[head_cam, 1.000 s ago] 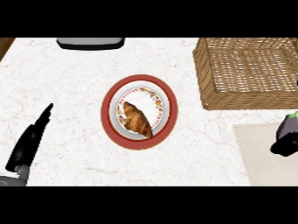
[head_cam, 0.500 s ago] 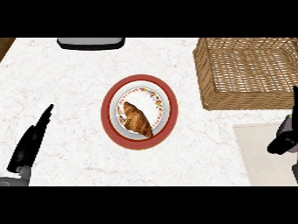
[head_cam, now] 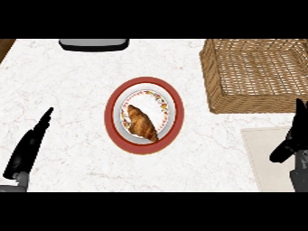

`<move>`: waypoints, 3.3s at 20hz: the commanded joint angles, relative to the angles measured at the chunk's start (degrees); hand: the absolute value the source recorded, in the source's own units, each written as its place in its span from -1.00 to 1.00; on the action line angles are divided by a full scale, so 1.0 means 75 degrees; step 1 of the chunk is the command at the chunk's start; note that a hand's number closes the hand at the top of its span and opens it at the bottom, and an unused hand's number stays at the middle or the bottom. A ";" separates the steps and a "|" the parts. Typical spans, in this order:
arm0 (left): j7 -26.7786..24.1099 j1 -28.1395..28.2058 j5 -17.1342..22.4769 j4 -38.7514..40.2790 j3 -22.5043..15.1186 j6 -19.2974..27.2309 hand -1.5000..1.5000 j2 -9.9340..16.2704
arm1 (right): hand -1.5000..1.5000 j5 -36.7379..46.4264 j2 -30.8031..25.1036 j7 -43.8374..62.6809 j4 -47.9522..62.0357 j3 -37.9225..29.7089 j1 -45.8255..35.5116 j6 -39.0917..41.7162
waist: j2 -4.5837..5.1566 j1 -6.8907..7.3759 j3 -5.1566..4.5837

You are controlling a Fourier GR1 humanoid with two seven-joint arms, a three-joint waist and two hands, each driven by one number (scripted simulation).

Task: Pick the eggplant from the placemat and place it in the basket

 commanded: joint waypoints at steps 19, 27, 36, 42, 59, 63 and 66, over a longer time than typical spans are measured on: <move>0.0343 0.0347 -0.0979 -0.0757 0.0515 -0.0349 0.00 -0.0803 | -1.00 0.0818 0.0147 -0.1422 0.2005 -0.1037 0.0377 -0.1306 | -0.0001 0.0010 0.0000; 0.0369 -0.0551 -0.0917 0.0086 0.0937 -0.0866 0.00 -0.0882 | -1.00 0.0464 -0.0090 -0.2095 0.2391 -0.1529 0.0073 -0.0976 | 0.0003 -0.0017 -0.0002; 0.0254 -0.0185 -0.1285 -0.0272 0.0682 -0.0636 0.00 -0.1176 | 1.00 0.0102 0.0600 -0.2407 0.3960 -0.1574 -0.0659 -0.1357 | 0.0019 0.0062 0.0005; 0.0247 0.0142 -0.1015 -0.0576 0.1007 -0.0951 0.00 -0.0829 | 1.00 -0.0005 0.0567 -0.2851 0.3630 -0.1367 -0.0416 -0.0966 | 0.0004 0.0077 0.0004; 0.0009 0.0038 -0.1063 -0.0201 0.1125 -0.0974 0.00 -0.0889 | 1.00 -0.0535 -0.1642 -0.6517 0.3029 -0.2217 0.0257 -0.2914 | -0.0003 -0.0090 0.0024; -0.0006 -0.0207 -0.1081 -0.0051 0.1103 -0.0831 0.00 -0.1083 | 1.00 -0.1842 -0.2464 -0.8361 0.3667 -0.3348 -0.0031 -0.3003 | 0.0017 -0.0083 0.0020; -0.0020 0.0089 -0.1332 -0.0224 0.0932 -0.0625 0.00 -0.1219 | 1.00 -0.2381 -0.2851 -0.8998 0.3618 -0.3980 -0.0025 -0.3008 | -0.0013 -0.0062 0.0010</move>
